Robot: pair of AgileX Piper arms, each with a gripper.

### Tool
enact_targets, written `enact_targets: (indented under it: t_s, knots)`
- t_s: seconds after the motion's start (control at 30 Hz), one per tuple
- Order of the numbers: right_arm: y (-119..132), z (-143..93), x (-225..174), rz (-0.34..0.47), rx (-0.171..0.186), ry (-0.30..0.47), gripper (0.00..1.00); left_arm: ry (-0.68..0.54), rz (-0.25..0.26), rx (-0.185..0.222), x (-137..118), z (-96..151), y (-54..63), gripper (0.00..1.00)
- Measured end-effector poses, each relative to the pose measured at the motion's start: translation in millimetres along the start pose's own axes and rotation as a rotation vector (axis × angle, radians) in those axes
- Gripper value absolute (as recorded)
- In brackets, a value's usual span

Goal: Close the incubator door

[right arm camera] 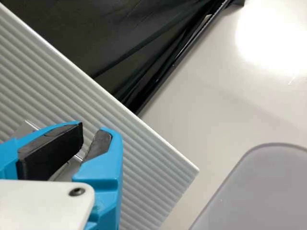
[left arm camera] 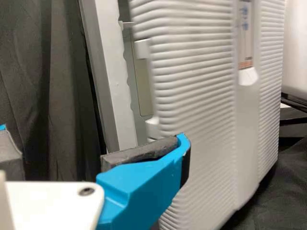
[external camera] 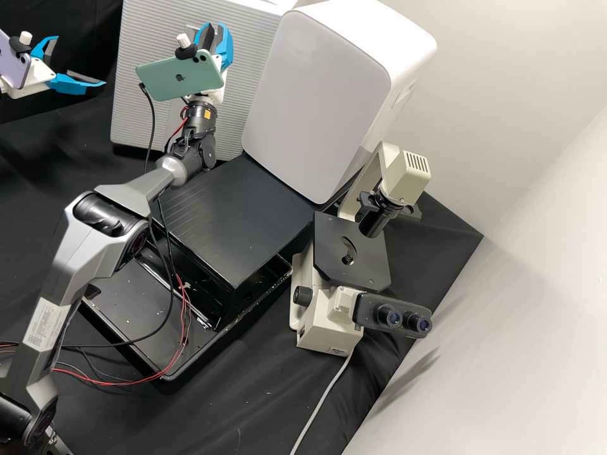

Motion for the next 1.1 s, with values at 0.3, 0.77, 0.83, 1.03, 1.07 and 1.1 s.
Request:
enact_targets:
  t_s: [0.3,0.77,0.83,1.03,1.07,1.1]
  knots:
    - [-14.5,3.5,-3.6,-0.044,0.021,-0.021,0.0,0.0,0.0,0.0,0.0,0.0,0.0,1.0]
    - [-19.3,6.6,-41.5,-0.035,0.074,-0.166,1.0,0.0,0.0,0.0,0.0,0.0,0.0,1.0]
    - [-11.8,3.6,-50.7,-0.016,0.082,-0.182,1.0,0.0,0.0,0.0,0.0,0.0,0.0,1.0]
    - [5.6,-10.5,-91.5,0.104,0.088,-0.197,1.0,0.0,0.0,0.0,0.0,0.0,0.0,1.0]
    - [8.5,-13.8,-98.8,0.132,0.096,-0.195,1.0,0.0,0.0,0.0,0.0,0.0,0.0,1.0]
    - [11.3,-16.5,-106.1,0.157,0.101,-0.188,1.0,0.0,0.0,0.0,0.0,0.0,0.0,1.0]
